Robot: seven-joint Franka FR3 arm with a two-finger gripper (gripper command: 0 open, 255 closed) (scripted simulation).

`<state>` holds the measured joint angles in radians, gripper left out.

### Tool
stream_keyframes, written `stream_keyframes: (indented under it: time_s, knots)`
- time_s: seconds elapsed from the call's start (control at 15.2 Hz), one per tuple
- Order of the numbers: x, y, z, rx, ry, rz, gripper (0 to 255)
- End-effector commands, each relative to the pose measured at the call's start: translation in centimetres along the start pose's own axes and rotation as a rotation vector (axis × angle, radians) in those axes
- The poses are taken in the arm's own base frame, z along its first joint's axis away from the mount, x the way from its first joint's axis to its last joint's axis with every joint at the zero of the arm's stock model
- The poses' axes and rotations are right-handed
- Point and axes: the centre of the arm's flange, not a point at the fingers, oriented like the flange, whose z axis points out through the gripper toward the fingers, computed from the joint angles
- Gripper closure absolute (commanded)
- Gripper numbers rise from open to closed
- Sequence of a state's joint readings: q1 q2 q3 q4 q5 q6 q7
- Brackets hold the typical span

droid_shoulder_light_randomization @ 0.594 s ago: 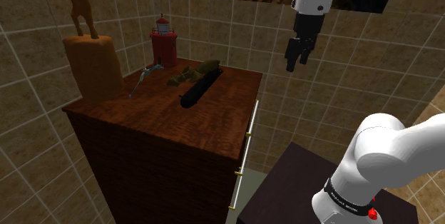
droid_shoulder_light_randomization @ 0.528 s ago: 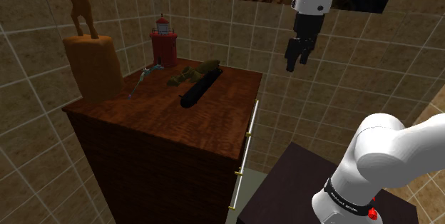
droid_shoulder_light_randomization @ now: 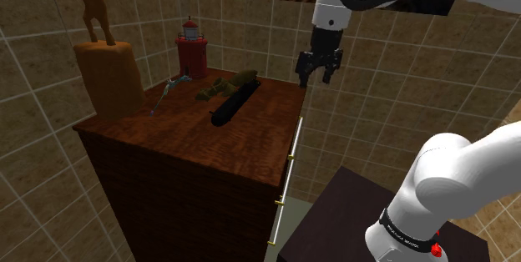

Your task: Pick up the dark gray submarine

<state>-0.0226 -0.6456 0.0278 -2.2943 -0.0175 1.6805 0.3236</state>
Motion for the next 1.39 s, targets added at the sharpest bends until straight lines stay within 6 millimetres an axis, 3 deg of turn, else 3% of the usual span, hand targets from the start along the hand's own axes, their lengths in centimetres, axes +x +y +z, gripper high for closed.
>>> stream_keyframes:
  time_s: [0.0, 0.66, 1.32]
  knots:
    - [1.8, -1.4, 1.0, 0.015, 0.013, 0.071, 0]
    - [11.9, -5.9, 5.3, 0.082, 0.073, 0.405, 0]
    - [23.2, -7.0, 8.7, 0.149, 0.133, 0.739, 0]
